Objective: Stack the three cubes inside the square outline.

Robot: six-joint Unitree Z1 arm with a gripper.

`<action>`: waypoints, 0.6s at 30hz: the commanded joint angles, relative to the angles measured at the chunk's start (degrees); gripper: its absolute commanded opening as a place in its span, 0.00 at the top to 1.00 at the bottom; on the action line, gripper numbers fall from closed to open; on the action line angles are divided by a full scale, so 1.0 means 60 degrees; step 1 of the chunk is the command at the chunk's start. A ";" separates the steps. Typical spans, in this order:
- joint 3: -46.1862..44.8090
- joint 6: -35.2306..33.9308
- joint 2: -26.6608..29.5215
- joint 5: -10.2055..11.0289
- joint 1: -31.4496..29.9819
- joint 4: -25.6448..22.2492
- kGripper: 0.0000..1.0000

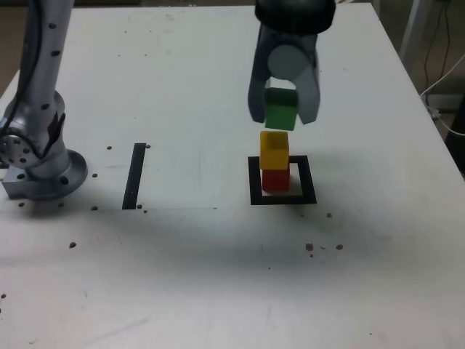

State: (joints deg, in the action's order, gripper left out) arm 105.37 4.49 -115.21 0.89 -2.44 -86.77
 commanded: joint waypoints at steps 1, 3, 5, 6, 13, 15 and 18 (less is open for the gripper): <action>-0.0333 -0.0076 0.0178 -0.0050 0.0037 0.0250 0.83; -0.0522 -0.0089 0.0225 -0.0108 0.0053 0.0414 0.83; -0.0655 -0.0090 0.0243 -0.0163 0.0063 0.0543 0.83; -0.0706 -0.0093 0.0246 -0.0184 0.0067 0.0596 0.83; -0.0901 -0.0123 0.0211 -0.0251 0.0084 0.0848 0.83; -0.0935 -0.0128 0.0197 -0.0275 0.0084 0.0892 0.83; -0.1013 -0.0147 0.0188 -0.0297 0.0084 0.0977 0.83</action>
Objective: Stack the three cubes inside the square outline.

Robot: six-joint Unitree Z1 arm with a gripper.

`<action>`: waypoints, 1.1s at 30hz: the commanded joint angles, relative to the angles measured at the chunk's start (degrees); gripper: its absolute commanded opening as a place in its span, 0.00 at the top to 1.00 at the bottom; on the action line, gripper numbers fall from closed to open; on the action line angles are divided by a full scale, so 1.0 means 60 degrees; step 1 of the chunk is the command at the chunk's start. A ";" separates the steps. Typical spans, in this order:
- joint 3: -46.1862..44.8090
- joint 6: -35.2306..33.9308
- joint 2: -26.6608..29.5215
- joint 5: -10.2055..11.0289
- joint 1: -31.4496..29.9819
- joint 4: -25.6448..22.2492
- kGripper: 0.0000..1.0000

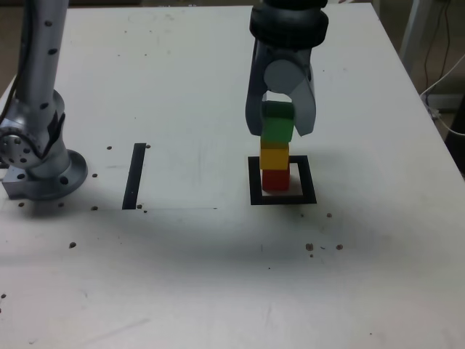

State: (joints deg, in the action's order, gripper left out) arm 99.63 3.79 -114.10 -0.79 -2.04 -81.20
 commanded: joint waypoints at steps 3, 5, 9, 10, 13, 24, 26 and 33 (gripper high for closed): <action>-0.0165 -0.0067 -0.0002 -0.0014 0.0018 0.0151 0.83; -0.0225 -0.0091 -0.0007 -0.0007 0.0018 0.0191 0.83; -0.0298 -0.0123 -0.0013 0.0014 0.0029 0.0224 0.83; -0.0310 -0.0128 -0.0015 0.0020 0.0034 0.0231 0.82; -0.0344 -0.0134 -0.0021 0.0030 0.0045 0.0250 0.71; -0.0518 -0.0122 -0.0003 0.0108 0.0070 0.0300 0.00; -0.0557 -0.0110 0.0011 0.0126 0.0090 0.0304 0.00; -0.0595 -0.0090 0.0220 0.0248 0.0120 0.0306 0.00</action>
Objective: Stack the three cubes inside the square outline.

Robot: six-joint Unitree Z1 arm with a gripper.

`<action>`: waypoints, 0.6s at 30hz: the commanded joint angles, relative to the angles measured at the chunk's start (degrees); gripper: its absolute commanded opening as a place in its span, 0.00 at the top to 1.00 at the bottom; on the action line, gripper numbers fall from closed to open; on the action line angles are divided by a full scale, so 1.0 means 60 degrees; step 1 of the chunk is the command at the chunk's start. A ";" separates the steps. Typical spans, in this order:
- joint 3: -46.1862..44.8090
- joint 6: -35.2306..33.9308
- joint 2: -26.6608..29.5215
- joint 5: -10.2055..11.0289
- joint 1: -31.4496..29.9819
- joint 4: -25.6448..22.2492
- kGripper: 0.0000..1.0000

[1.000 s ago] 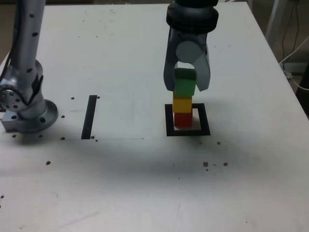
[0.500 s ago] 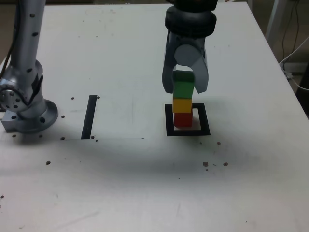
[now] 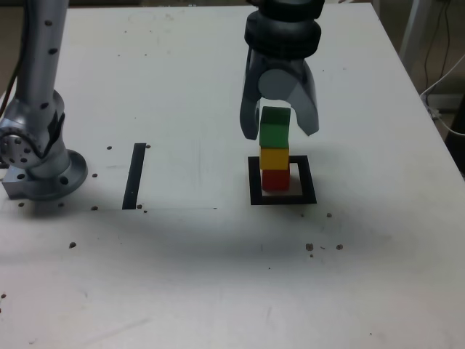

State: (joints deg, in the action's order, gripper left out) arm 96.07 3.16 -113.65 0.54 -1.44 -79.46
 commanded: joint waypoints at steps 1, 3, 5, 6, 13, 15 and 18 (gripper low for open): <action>-0.0004 0.0015 0.0173 0.0031 0.0020 0.0015 0.00; -0.0010 0.0015 0.0214 0.0025 0.0020 0.0011 0.00; -0.0021 0.0004 0.0266 0.0008 0.0020 0.0003 0.00; -0.0032 -0.0010 0.0307 0.0013 0.0020 -0.0007 0.00; -0.0361 -0.0234 0.0917 0.0378 0.0028 -0.0250 0.00; -0.0515 -0.0303 0.1166 0.0520 0.0049 -0.0383 0.00; -0.0755 -0.0394 0.1592 0.0684 0.0097 -0.0594 0.00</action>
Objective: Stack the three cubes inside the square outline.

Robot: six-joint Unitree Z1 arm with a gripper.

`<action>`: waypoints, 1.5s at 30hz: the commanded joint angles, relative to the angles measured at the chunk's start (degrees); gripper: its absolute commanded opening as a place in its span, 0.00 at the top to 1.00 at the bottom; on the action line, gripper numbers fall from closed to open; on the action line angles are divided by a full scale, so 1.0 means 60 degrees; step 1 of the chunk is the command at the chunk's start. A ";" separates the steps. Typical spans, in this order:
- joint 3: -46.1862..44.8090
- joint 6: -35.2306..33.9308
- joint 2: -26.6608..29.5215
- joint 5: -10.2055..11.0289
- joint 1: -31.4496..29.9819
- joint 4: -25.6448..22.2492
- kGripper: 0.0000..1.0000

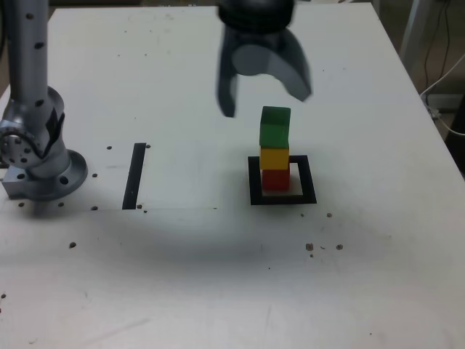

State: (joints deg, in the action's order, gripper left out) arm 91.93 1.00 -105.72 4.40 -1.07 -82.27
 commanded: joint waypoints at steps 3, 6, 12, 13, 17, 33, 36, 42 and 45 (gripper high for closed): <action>-0.0372 -0.0089 0.0722 0.0140 0.0090 -0.0358 0.00; -0.0668 -0.0115 0.1033 0.0222 0.0119 -0.0491 0.00; -0.1714 -0.0232 0.1586 0.0369 0.0120 -0.0408 0.00; -0.2002 -0.0291 0.1727 0.0388 0.0120 -0.0331 0.00; -0.3235 -0.0526 0.2406 0.0462 0.0126 0.0108 0.00; -0.6400 -0.0720 0.3080 -0.0121 0.0194 0.2184 0.00; -0.6740 -0.0722 0.3161 -0.0192 0.0194 0.2368 0.00; -0.7158 -0.0682 0.3334 -0.0294 0.0195 0.2620 0.00; -0.7160 -0.0647 0.3289 -0.0297 0.0194 0.2660 0.00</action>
State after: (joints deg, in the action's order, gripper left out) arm 48.92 -3.02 -85.95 2.67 0.13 -66.42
